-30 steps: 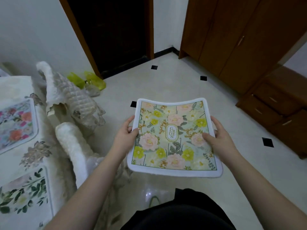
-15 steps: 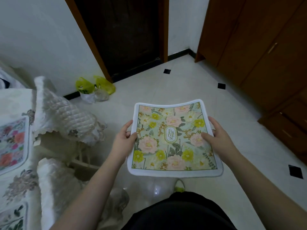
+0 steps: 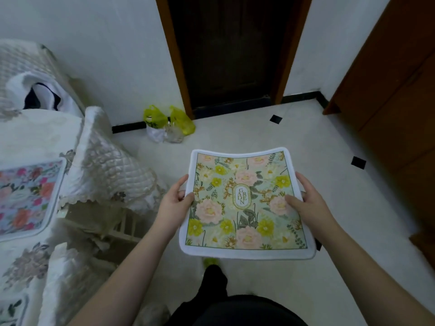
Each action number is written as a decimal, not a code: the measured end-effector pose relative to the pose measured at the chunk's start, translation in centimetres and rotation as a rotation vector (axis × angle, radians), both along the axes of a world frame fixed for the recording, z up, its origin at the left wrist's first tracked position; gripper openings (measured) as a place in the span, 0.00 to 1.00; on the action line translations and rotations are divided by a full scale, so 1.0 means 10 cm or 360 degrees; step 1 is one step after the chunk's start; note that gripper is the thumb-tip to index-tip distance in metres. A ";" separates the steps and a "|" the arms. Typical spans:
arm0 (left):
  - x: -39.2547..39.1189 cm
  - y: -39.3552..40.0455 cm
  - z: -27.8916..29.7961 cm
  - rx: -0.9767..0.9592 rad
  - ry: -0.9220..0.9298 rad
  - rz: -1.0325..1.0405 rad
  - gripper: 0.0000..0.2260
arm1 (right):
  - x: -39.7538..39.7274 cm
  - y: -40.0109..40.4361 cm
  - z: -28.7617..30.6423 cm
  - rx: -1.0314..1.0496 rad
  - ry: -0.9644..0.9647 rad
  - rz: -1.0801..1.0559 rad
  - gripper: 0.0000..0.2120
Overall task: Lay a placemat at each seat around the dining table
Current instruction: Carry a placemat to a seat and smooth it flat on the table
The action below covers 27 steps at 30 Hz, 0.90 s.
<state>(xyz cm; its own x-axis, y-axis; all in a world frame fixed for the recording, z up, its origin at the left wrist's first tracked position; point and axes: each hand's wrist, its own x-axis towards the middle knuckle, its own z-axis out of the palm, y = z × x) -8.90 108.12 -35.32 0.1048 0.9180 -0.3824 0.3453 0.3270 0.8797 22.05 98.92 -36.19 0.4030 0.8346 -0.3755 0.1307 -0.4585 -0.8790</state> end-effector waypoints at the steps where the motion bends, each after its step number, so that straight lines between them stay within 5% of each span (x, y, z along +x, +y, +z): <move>1: -0.03 0.13 -0.02 -0.0009 -0.0027 0.0021 0.24 | -0.02 0.16 -0.01 0.0003 -0.0008 0.0017 0.31; 15: -0.79 1.92 0.21 0.0128 0.0009 0.0121 0.24 | -0.66 2.35 0.13 0.0059 0.0113 0.0193 0.30; 20: -0.83 2.37 0.22 0.0017 -0.0196 0.0314 0.23 | -0.71 2.96 0.17 0.0058 0.0115 0.0253 0.31; 27: -0.72 3.09 0.08 -0.0013 -0.0030 0.0348 0.25 | -0.57 3.91 0.05 0.0083 0.0151 0.0361 0.31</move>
<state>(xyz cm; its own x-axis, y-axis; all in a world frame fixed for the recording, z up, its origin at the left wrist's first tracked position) -16.10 139.05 -34.53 -0.0895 0.9166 -0.3896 0.2489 0.3993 0.8824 16.39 138.02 -35.65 0.1680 0.9190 -0.3567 0.1409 -0.3805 -0.9140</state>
